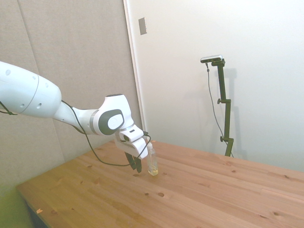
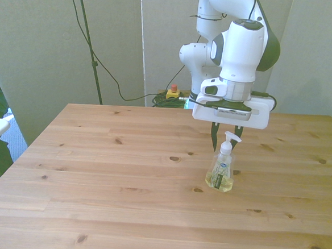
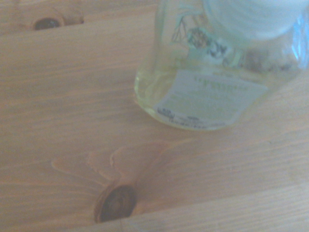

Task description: Knock down the sanitizer

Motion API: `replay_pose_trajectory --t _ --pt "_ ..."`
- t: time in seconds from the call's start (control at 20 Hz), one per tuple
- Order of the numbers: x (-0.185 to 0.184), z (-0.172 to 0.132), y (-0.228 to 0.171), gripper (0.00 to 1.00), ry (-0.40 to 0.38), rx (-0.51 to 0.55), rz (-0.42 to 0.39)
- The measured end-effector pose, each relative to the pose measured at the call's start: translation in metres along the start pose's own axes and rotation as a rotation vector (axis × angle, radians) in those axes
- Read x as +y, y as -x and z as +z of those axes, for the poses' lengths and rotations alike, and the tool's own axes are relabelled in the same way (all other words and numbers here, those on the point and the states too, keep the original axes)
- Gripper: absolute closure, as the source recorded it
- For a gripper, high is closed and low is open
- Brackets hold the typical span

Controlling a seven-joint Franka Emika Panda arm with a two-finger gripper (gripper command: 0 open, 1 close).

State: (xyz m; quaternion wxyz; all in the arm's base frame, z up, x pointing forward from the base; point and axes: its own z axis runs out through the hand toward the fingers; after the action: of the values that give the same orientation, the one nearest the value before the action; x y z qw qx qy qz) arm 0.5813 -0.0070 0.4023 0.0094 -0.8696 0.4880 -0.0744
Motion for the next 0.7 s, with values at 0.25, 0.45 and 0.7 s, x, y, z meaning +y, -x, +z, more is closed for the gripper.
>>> replay_pose_trajectory --t 0.25,0.45,0.7 --pt "-0.026 0.000 -0.010 1.00 -0.012 0.016 0.008" --pt "-0.043 -0.002 -0.019 1.00 -0.011 0.021 0.017" --pt "-0.059 -0.002 -0.037 1.00 -0.009 0.030 0.037"
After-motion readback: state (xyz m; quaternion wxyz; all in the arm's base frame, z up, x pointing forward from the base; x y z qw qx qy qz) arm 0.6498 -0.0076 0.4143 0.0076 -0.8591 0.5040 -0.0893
